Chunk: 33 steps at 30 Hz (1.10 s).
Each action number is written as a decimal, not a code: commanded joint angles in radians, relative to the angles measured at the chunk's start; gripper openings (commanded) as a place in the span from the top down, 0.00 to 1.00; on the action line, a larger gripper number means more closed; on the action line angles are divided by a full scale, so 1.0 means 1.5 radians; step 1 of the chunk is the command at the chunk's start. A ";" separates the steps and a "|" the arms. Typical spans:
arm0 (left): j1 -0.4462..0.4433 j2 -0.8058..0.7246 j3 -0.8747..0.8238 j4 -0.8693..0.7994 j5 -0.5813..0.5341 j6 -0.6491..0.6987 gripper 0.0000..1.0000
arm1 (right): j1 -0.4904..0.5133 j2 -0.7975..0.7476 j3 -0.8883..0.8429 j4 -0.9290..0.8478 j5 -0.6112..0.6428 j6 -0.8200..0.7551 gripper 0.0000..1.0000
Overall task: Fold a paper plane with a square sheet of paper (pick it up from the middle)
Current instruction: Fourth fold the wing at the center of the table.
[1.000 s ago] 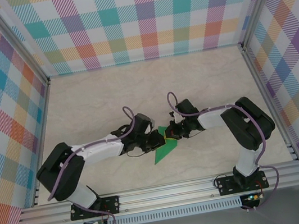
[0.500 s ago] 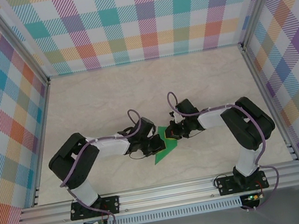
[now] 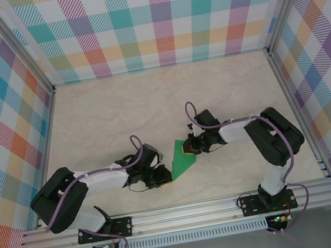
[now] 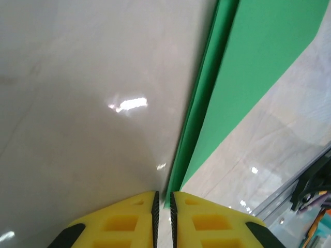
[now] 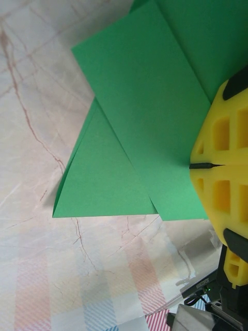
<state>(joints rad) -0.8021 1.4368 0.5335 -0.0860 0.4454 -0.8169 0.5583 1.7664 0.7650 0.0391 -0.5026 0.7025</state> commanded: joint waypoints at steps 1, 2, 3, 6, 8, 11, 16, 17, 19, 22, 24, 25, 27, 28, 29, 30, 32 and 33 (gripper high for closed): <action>0.007 -0.042 -0.007 -0.088 0.024 0.032 0.83 | 0.005 0.048 -0.018 -0.078 0.083 -0.001 0.96; 0.008 -0.052 -0.004 -0.095 0.020 0.032 0.82 | 0.005 0.048 -0.016 -0.078 0.083 -0.001 0.96; 0.008 -0.065 0.000 -0.100 0.012 0.032 0.82 | 0.006 0.048 -0.016 -0.078 0.082 -0.001 0.96; 0.008 -0.096 0.019 -0.103 -0.013 0.025 0.80 | 0.005 0.046 -0.014 -0.076 0.077 0.000 0.96; 0.008 -0.101 0.040 -0.102 -0.037 0.024 0.79 | 0.005 0.042 -0.010 -0.076 0.072 0.002 0.96; 0.008 -0.084 0.072 -0.102 -0.074 0.027 0.79 | 0.004 0.028 0.007 -0.070 0.036 0.007 0.95; 0.008 -0.036 0.112 -0.105 -0.112 0.026 0.80 | 0.005 -0.033 0.070 -0.141 0.029 -0.011 0.91; 0.009 -0.031 0.114 -0.102 -0.116 0.026 0.80 | 0.005 -0.047 0.078 -0.157 0.037 -0.015 0.90; 0.008 -0.021 0.119 -0.095 -0.122 0.029 0.80 | 0.005 -0.077 0.083 -0.186 0.059 -0.021 0.85; 0.009 0.000 0.140 -0.101 -0.133 0.041 0.80 | 0.005 -0.121 0.068 -0.211 0.095 -0.018 0.80; 0.009 0.015 0.156 -0.110 -0.141 0.049 0.80 | 0.005 -0.151 0.046 -0.221 0.124 -0.008 0.74; 0.009 0.022 0.162 -0.113 -0.143 0.052 0.80 | 0.005 -0.167 0.035 -0.227 0.138 -0.003 0.73; 0.008 0.037 0.178 -0.116 -0.147 0.059 0.80 | 0.005 -0.200 0.012 -0.236 0.164 0.009 0.68; 0.009 0.044 0.186 -0.121 -0.150 0.062 0.80 | 0.005 -0.213 0.000 -0.234 0.167 0.015 0.65; 0.009 0.049 0.193 -0.122 -0.155 0.065 0.80 | 0.005 -0.228 -0.014 -0.230 0.167 0.022 0.64; 0.008 0.052 0.198 -0.122 -0.159 0.069 0.80 | 0.005 -0.243 -0.027 -0.225 0.166 0.030 0.61; 0.009 0.052 0.202 -0.143 -0.169 0.069 0.80 | 0.005 -0.269 -0.047 -0.218 0.170 0.046 0.57; 0.008 0.051 0.199 -0.142 -0.175 0.067 0.80 | 0.005 -0.279 -0.058 -0.217 0.175 0.052 0.56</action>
<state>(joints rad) -0.8021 1.5101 0.8177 -0.2504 0.2207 -0.7383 0.5613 1.3872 0.7109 -0.2638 -0.2749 0.7425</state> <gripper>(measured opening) 0.202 0.437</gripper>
